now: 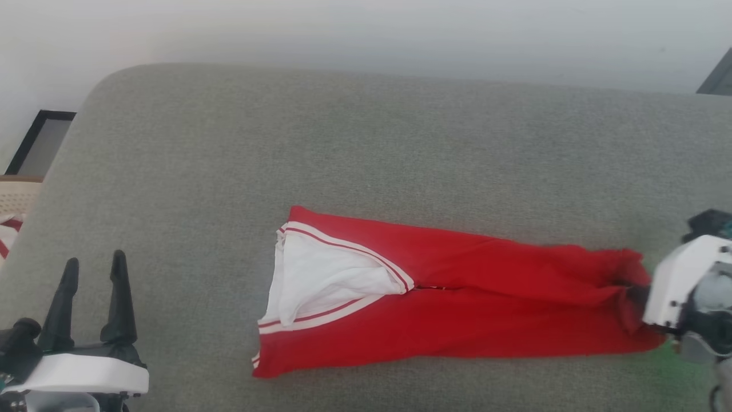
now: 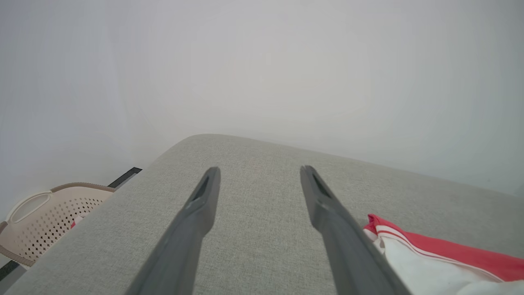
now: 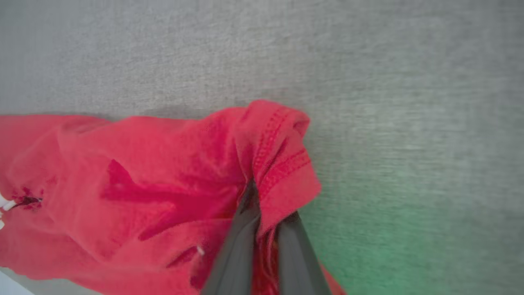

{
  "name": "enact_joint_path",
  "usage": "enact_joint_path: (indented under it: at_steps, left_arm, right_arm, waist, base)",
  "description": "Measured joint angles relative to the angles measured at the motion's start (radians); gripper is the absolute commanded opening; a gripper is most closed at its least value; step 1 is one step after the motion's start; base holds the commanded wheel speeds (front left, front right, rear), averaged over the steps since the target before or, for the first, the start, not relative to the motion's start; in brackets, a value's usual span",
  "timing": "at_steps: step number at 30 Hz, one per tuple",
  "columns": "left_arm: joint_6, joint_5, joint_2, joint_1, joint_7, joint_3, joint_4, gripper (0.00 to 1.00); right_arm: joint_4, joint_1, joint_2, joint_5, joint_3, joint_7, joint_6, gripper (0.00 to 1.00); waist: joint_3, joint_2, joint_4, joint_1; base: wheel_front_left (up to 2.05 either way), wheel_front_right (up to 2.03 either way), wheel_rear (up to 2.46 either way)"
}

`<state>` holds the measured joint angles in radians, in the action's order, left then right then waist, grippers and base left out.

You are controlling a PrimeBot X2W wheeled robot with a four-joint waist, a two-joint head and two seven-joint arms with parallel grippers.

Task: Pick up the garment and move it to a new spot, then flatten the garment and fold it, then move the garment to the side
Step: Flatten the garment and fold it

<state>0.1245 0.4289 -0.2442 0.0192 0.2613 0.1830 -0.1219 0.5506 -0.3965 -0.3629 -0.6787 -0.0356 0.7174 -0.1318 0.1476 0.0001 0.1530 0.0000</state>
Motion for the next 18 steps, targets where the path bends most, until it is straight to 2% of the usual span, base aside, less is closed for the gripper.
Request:
enact_joint_path:
  at_steps: [8,13,18]
  left_arm:
    - [0.003,-0.005,0.005,-0.004,0.000,0.012,-0.004,1.00]
    - [0.004,0.000,0.002,-0.005,0.000,0.004,0.001,1.00]
    - [0.004,0.001,-0.001,-0.005,0.000,0.002,0.002,1.00]
  right_arm:
    - [0.032,-0.013,-0.082,0.022,-0.046,-0.029,0.000,0.00]
    - [0.092,-0.045,-0.156,0.098,-0.111,-0.064,0.000,0.00]
    - [0.127,-0.065,-0.188,0.138,-0.128,-0.076,0.000,0.00]
  waist:
    - [-0.003,0.0000,-0.033,0.0000]
    - [-0.002,0.0000,-0.060,0.0000]
    - [-0.006,0.0000,-0.076,0.0000]
  base:
    - [0.00,0.00,0.00]
    - [0.00,0.00,0.00]
    - [0.00,0.00,0.00]
